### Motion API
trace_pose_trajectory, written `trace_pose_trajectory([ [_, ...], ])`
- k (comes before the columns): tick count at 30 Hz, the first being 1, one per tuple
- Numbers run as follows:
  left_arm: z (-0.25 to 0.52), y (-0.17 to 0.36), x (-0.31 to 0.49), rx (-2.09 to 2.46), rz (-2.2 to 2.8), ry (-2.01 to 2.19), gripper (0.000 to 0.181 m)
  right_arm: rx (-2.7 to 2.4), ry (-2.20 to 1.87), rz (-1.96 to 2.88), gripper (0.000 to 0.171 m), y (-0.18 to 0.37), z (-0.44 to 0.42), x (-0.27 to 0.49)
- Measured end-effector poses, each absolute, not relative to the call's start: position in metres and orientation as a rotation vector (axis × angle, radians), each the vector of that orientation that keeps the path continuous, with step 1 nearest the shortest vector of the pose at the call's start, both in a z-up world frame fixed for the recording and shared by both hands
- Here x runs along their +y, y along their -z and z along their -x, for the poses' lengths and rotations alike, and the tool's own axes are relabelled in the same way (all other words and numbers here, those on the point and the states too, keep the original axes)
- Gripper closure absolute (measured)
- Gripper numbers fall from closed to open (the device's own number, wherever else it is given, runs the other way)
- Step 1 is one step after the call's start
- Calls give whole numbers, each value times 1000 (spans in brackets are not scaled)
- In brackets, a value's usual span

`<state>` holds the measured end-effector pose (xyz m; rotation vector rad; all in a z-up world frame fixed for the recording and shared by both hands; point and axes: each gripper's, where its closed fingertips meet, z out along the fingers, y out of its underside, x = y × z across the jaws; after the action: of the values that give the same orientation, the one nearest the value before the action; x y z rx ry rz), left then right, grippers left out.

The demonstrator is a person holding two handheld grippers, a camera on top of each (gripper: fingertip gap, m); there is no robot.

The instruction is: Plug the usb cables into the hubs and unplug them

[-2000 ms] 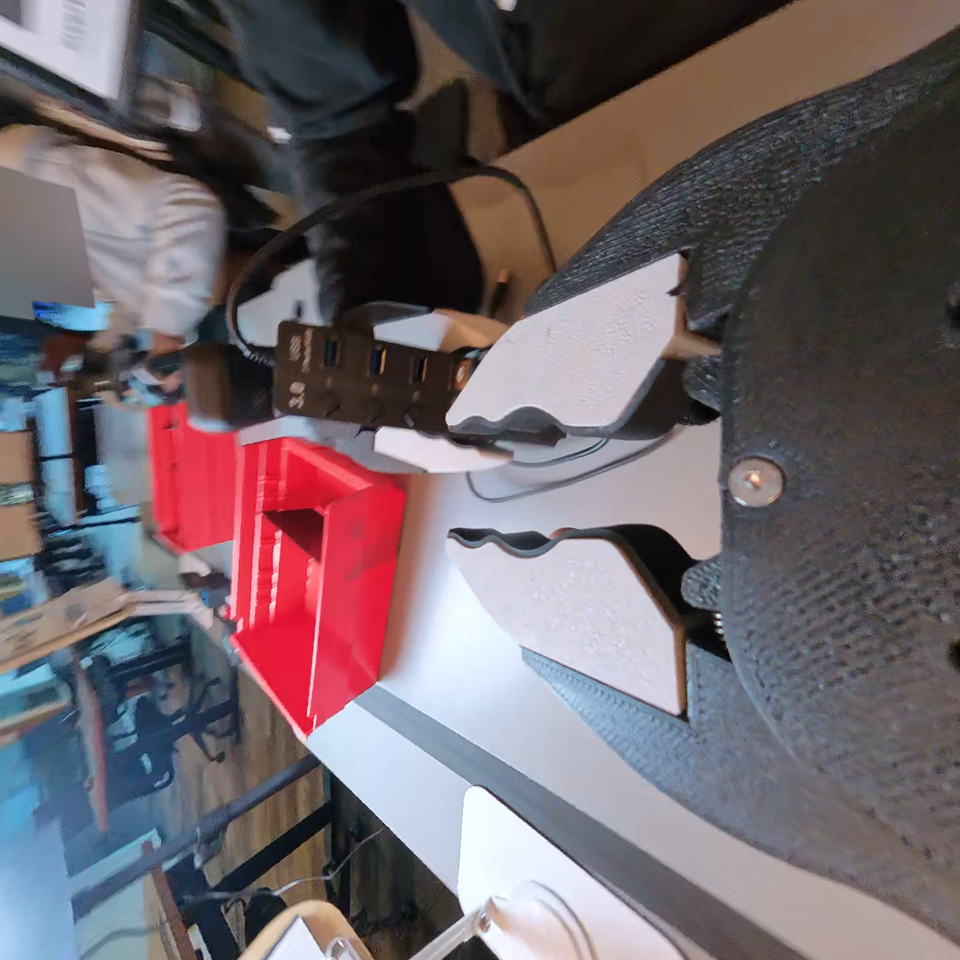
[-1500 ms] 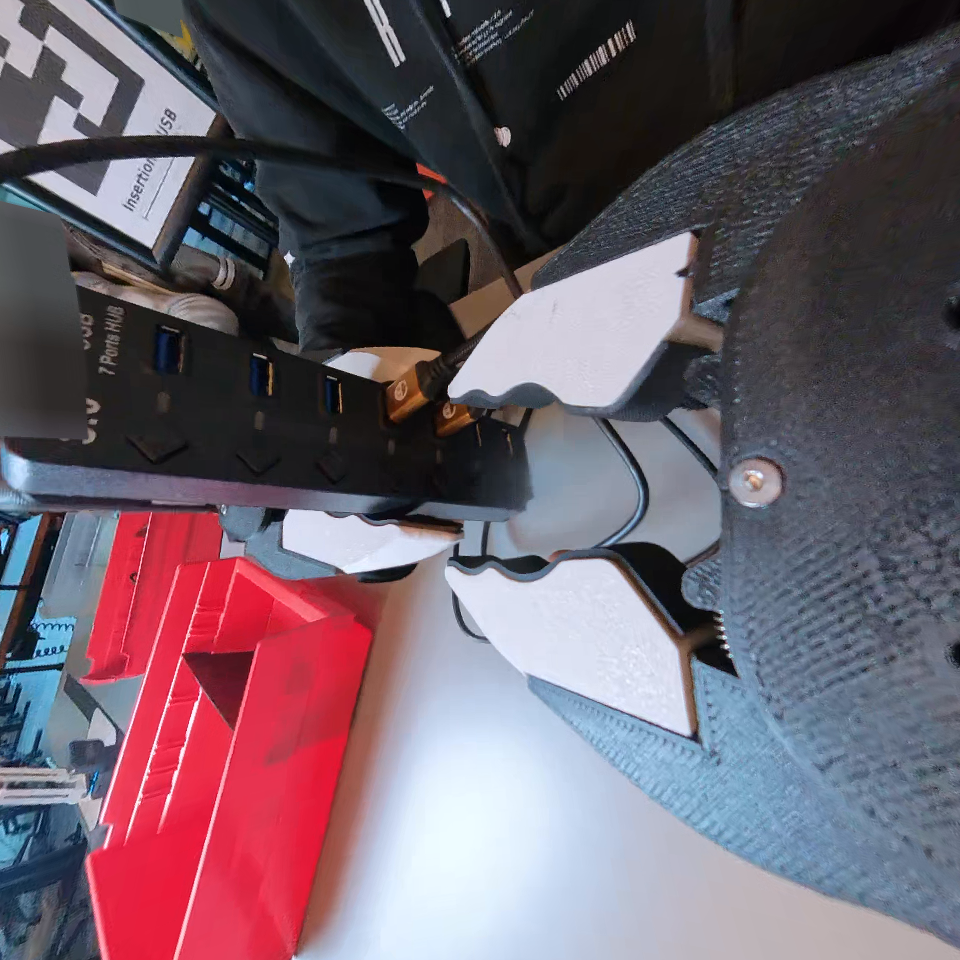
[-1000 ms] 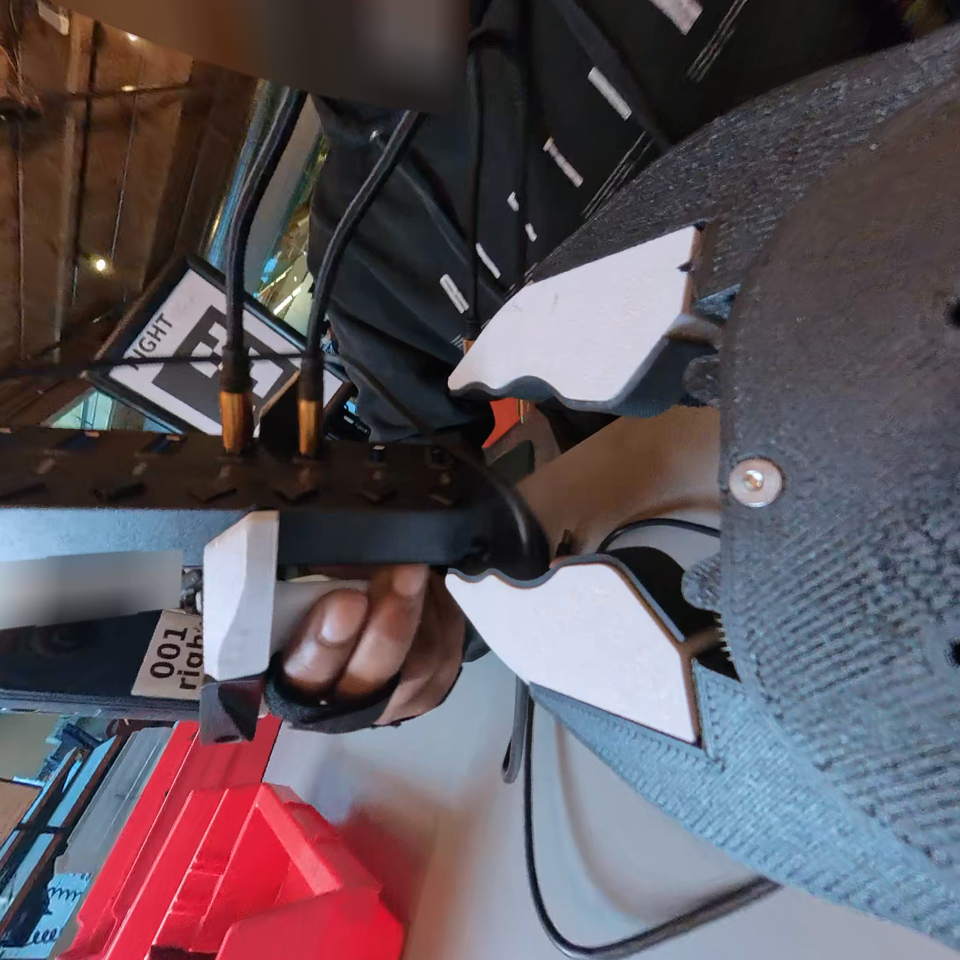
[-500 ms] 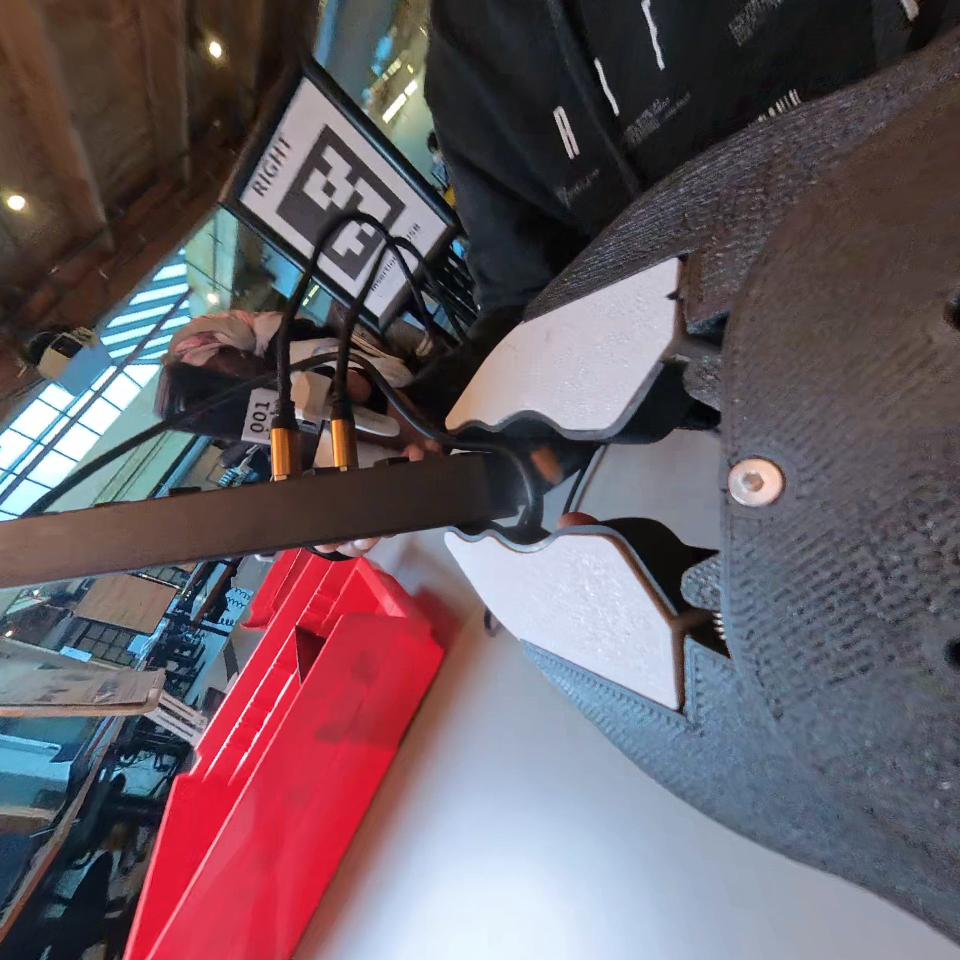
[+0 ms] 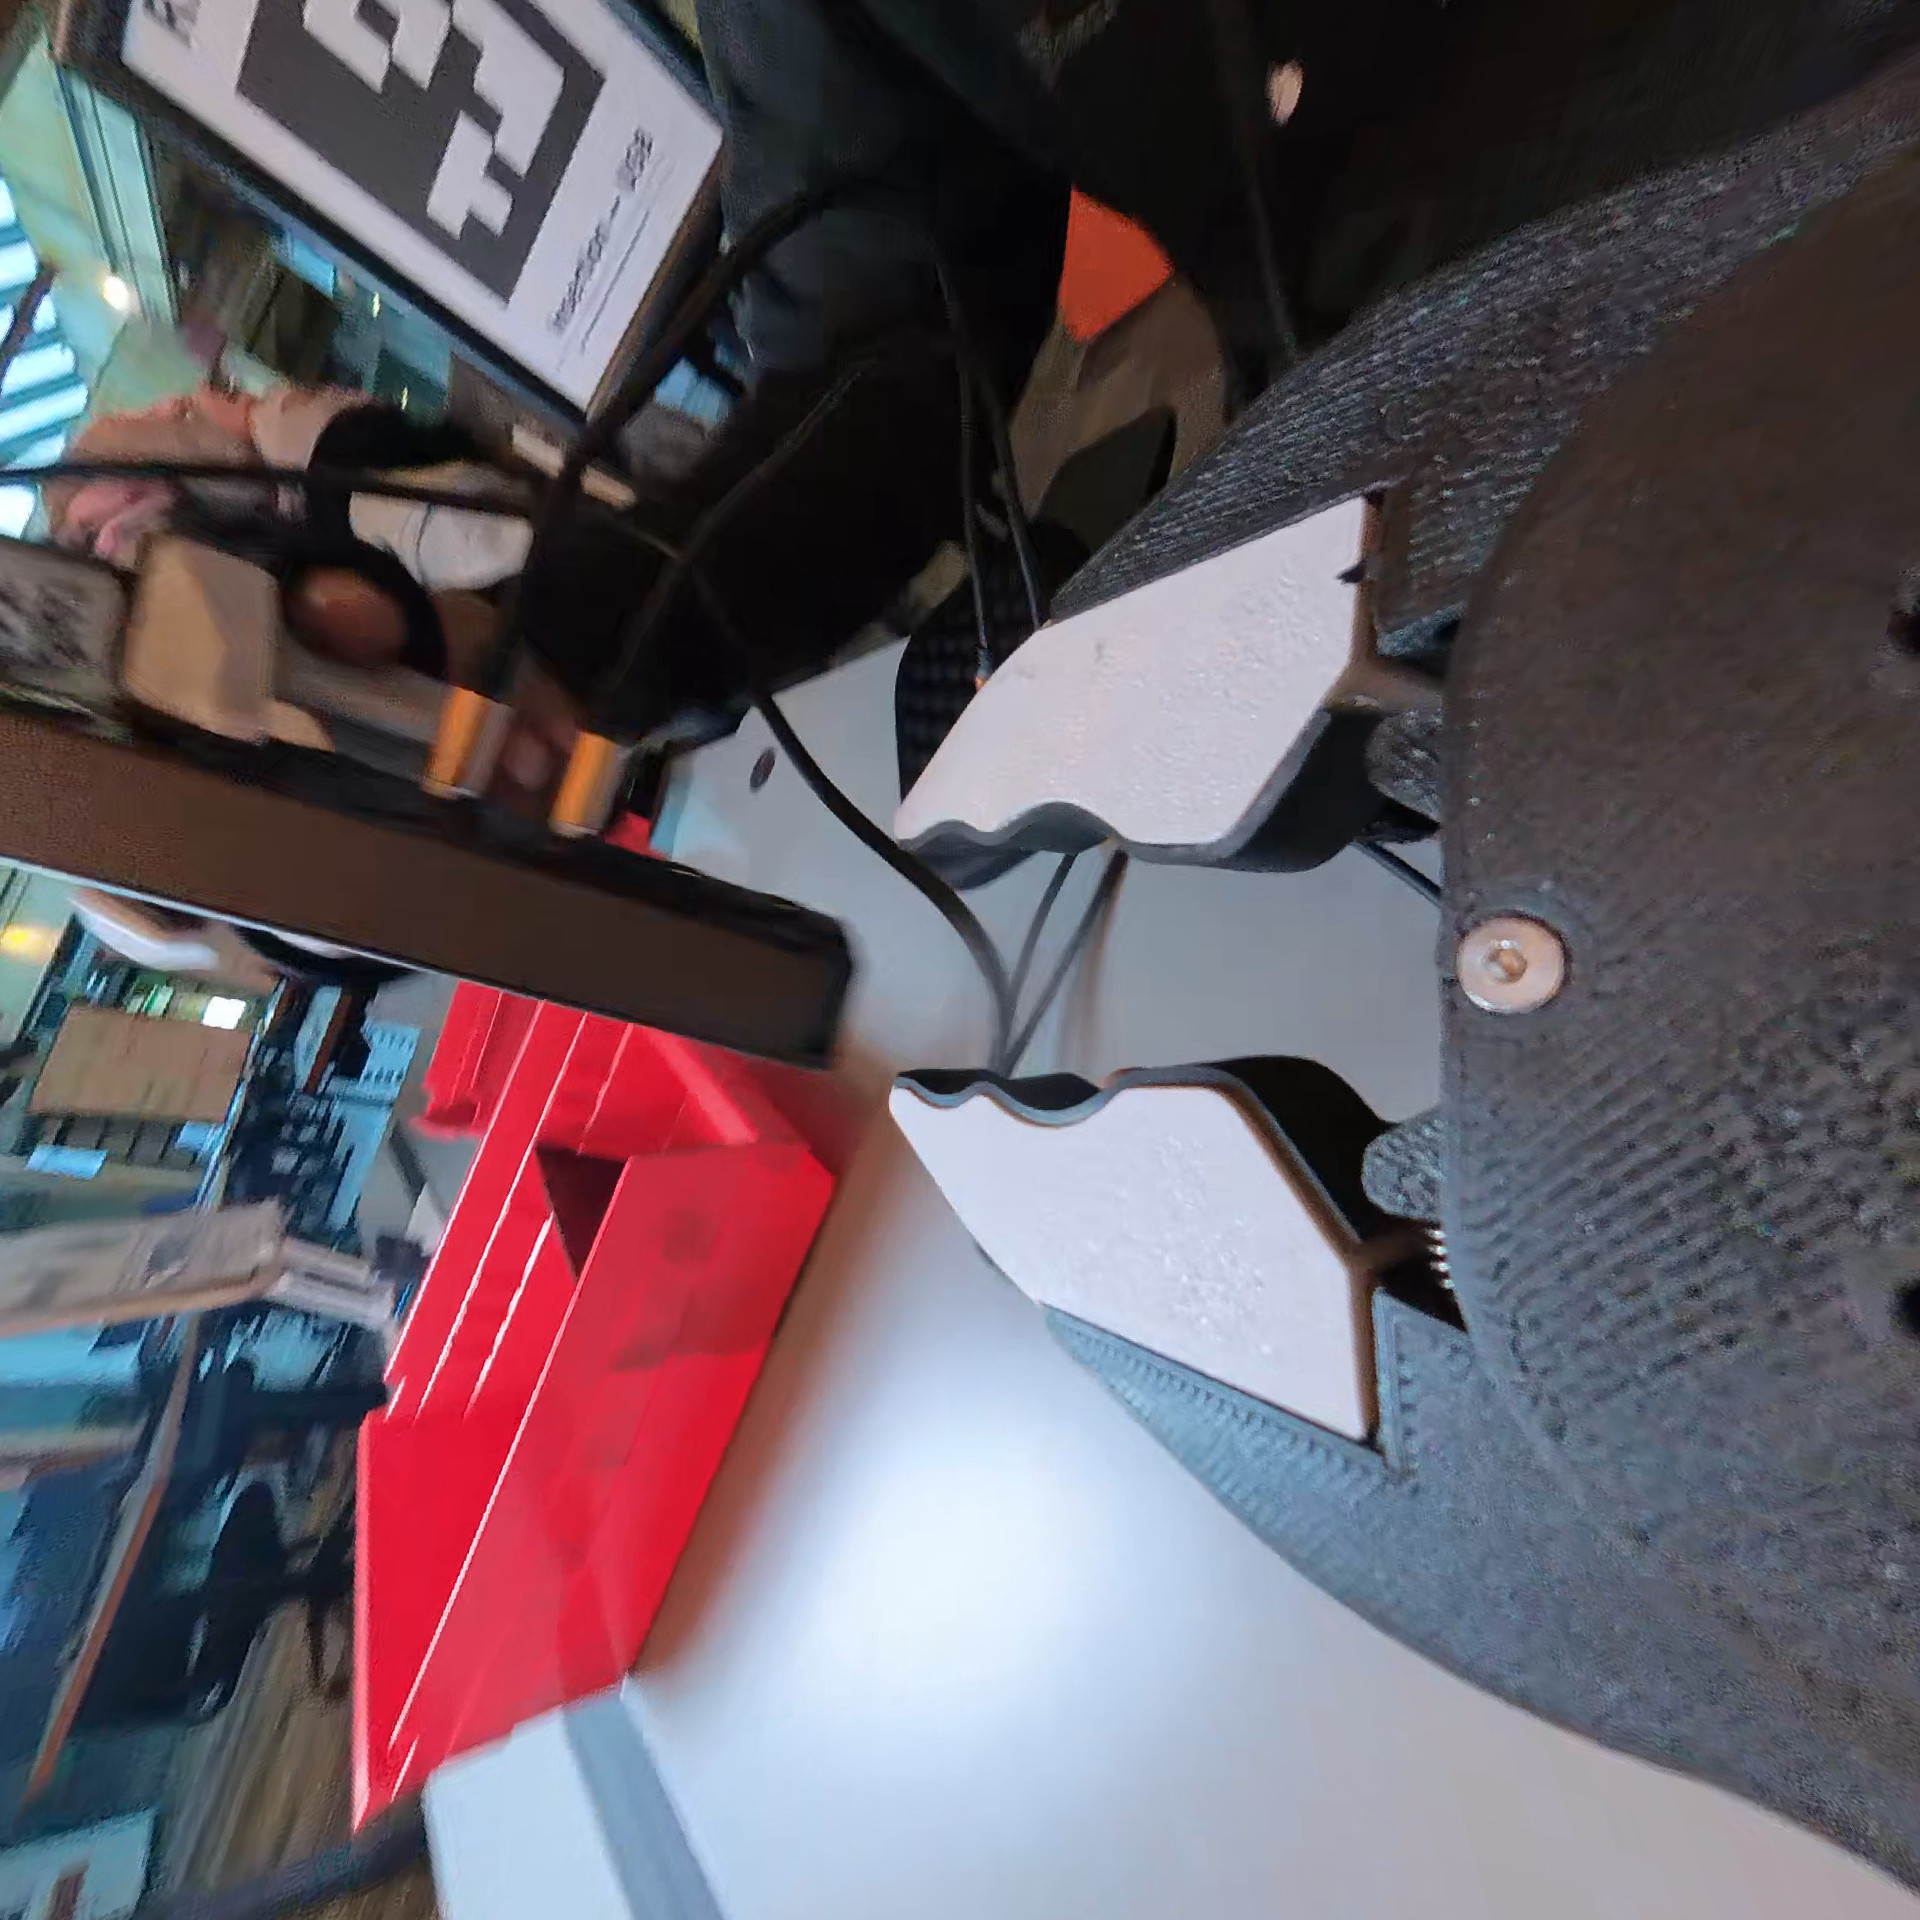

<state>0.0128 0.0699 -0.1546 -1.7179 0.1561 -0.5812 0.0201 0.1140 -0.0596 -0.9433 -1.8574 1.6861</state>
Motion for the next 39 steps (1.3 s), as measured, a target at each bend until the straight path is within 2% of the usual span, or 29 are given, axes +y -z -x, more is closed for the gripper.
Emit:
trace_pose_trajectory([
  [5,26,152,49,58,1695,328,144,-1819,-1341,888,143,-51,-5,171],
  [14,51,184,44,-65,1725,365,145,-1411,-892,899,143,-287,26,296],
  [16,51,189,45,-52,1743,348,146,-1315,-789,887,143,-325,20,315],
  [18,49,192,46,-29,1764,336,146,-1282,-708,890,143,-333,17,329],
  [20,46,191,46,-10,1768,326,146,-1306,-641,912,143,-306,23,342],
  [22,44,187,45,4,1760,311,146,-1371,-581,961,143,-248,33,359],
  [27,41,181,44,19,1744,285,148,-1537,-514,1289,143,-37,49,420],
  [30,41,186,46,20,1760,288,148,-1520,-700,1600,143,64,52,438],
  [35,43,197,48,15,1793,287,149,-1406,-965,1886,143,149,61,450],
  [39,46,203,49,10,1808,290,149,-1472,-865,1999,143,191,59,456],
])
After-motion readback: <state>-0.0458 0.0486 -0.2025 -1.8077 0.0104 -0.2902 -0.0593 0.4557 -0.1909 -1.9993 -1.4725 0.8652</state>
